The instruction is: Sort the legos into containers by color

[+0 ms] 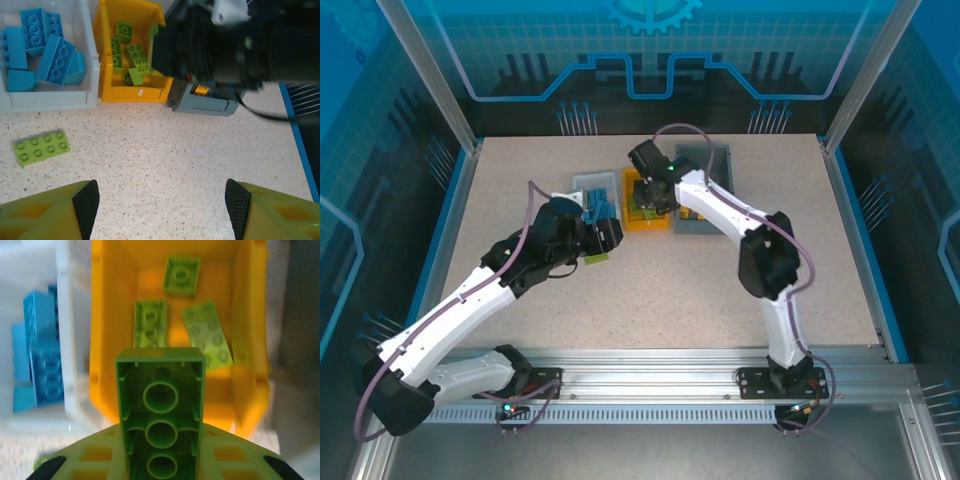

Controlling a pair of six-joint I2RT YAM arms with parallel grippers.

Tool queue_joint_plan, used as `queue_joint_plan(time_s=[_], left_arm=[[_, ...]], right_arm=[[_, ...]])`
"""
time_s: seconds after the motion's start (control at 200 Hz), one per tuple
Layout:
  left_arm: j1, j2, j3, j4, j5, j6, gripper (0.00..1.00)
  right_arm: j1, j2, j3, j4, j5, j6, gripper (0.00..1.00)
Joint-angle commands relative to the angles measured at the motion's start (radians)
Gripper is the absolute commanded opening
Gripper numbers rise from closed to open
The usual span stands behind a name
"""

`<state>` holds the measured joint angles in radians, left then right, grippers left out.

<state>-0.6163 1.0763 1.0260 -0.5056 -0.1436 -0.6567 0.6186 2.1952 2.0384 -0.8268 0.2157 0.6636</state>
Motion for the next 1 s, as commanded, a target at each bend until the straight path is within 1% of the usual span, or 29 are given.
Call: queue_joint_plan(time_s=[0.0,0.025,0.105,0.19,0.25,0.34,0.41,0.505,0.615,0.705,0.76,0.86,0.995], left_arm=[[0.01,0.007,0.022,-0.015,0.038,-0.02,0.72],[0.011,0.008,0.019,-0.014,0.042,-0.021,0.72],[0.015,0.009,0.004,-0.01,0.047,-0.018,0.72],[0.016,0.01,-0.007,-0.014,0.043,-0.011,0.72],[0.016,0.01,-0.015,-0.023,0.032,-0.008,0.72],[0.019,0.013,-0.035,-0.035,0.012,-0.012,0.72],[0.025,0.028,-0.048,-0.054,0.001,-0.029,0.72],[0.034,0.06,-0.063,-0.073,-0.016,-0.053,0.74],[0.06,0.116,-0.067,-0.087,-0.027,-0.044,0.76],[0.086,0.181,-0.058,-0.089,-0.022,0.014,0.78],[0.102,0.229,-0.048,-0.086,-0.017,0.085,0.78],[0.128,0.343,0.007,-0.107,-0.002,0.245,0.78],[0.171,0.489,0.091,-0.144,0.032,0.404,0.79]], right_arm=[[-0.026,0.124,0.21,-0.166,-0.025,-0.03,0.24],[-0.03,0.176,0.25,-0.18,-0.024,-0.031,0.25],[-0.038,0.261,0.36,-0.218,-0.025,-0.034,0.28],[-0.038,0.316,0.435,-0.241,-0.029,-0.039,0.33],[-0.036,0.326,0.449,-0.241,-0.033,-0.042,0.4],[-0.029,0.302,0.438,-0.233,-0.023,-0.05,0.51],[-0.017,0.265,0.419,-0.223,-0.008,-0.06,0.56],[0.002,0.2,0.384,-0.205,0.015,-0.073,0.6],[0.026,0.123,0.348,-0.207,0.056,-0.079,0.61],[0.056,0.018,0.255,-0.17,0.098,-0.09,0.59],[0.079,-0.055,0.159,-0.125,0.118,-0.097,0.59],[0.128,-0.213,-0.077,-0.003,0.138,-0.104,0.58],[0.199,-0.446,-0.443,0.2,0.134,-0.109,0.58]])
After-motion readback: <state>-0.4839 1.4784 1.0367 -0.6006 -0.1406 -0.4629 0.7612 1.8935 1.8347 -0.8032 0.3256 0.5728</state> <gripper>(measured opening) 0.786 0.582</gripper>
